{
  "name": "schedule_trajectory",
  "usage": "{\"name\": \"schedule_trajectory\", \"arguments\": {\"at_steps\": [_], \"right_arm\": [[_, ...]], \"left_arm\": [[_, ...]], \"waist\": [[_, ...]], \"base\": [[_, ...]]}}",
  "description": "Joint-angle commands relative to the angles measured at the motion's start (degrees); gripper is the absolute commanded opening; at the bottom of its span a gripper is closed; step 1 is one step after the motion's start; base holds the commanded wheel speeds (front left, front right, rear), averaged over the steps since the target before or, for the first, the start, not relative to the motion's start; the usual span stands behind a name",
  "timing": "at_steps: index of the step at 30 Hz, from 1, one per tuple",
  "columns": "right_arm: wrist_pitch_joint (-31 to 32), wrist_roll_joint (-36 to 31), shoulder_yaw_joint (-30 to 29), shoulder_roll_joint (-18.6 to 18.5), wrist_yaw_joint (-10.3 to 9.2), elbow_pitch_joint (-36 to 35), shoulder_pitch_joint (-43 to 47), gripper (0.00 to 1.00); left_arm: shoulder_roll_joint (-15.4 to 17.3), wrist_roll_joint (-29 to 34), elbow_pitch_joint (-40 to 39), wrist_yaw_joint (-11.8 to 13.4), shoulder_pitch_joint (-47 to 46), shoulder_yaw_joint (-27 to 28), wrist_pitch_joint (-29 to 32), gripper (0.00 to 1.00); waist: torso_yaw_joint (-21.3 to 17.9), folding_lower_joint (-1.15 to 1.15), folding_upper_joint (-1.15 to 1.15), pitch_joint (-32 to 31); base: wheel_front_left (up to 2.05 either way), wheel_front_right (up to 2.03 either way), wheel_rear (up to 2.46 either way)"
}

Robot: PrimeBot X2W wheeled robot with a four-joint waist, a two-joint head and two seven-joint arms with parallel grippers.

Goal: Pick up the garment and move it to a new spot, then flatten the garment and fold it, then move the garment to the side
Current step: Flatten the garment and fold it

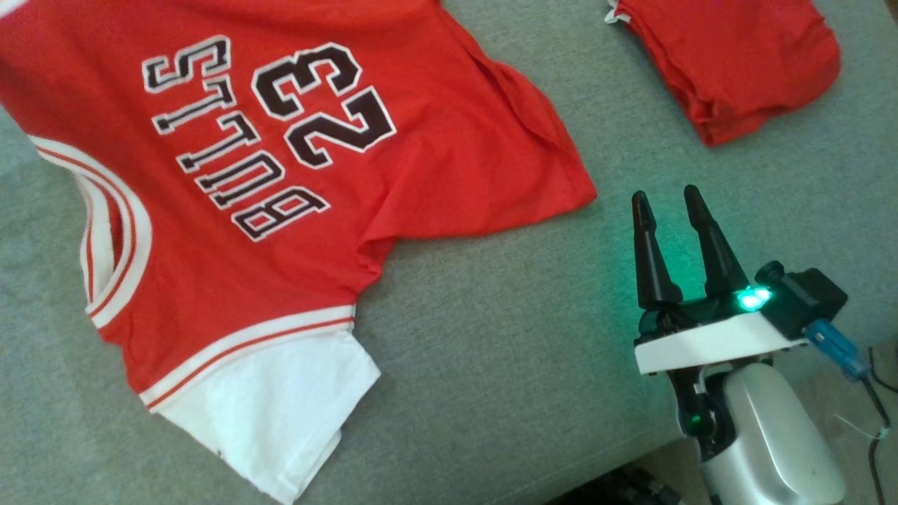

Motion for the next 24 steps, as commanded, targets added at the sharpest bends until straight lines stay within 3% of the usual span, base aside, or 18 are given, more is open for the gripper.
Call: {"name": "schedule_trajectory", "arguments": {"at_steps": [1, 3, 4, 5, 9, 19, 24], "right_arm": [[-0.62, -0.46, 0.86, -0.22, -0.05, -1.41, -1.22, 1.0], [-0.62, -0.59, 0.91, -0.22, -0.05, -1.35, -1.42, 1.0], [-0.62, -0.67, 0.92, -0.22, -0.05, -1.36, -1.47, 1.0], [-0.62, -0.75, 0.88, -0.22, -0.05, -1.38, -1.52, 1.0], [-0.62, -1.15, 0.65, -0.22, -0.05, -1.31, -1.84, 1.0], [-0.62, -3.51, -2.72, -0.22, -0.05, -1.83, -1.62, 1.0], [-0.62, -5.23, -5.88, -0.22, -0.05, -2.13, -0.53, 1.0]], "left_arm": [[2.35, 0.47, 0.02, 0.67, -4.28, 1.95, -0.95, 0.0], [2.22, 0.82, 0.44, 0.82, -4.36, 1.69, -1.78, 0.0], [2.03, 1.19, 0.61, 1.19, -4.43, 1.44, -2.42, 0.2], [1.81, 1.67, 0.68, 1.7, -4.56, 1.18, -3.42, 0.99], [0.0, 1.69, 0.51, 2.42, -4.16, 1.42, -7.23, 1.0], [-6.63, -2.05, -3.07, -0.51, 1.17, 4.93, -16.36, 1.0], [-8.31, -1.86, -12.32, 1.7, 6.91, 10.26, -17.22, 1.0]], "waist": [[0.16, 0.0, 0.0, 0.14], [0.38, 0.0, 0.0, 0.27], [0.49, 0.0, 0.0, 0.33], [0.61, 0.0, 0.0, 0.41], [1.2, 0.0, 0.0, 0.51], [6.83, 0.0, 0.0, -4.24], [12.07, 0.0, 0.0, -7.54]], "base": [[0.0, 0.0, 0.0], [0.0, 0.0, 0.0], [0.0, 0.0, 0.0], [0.0, 0.0, 0.0], [0.0, 0.0, 0.0], [0.0, 0.0, 0.0], [0.0, 0.0, 0.0]]}}
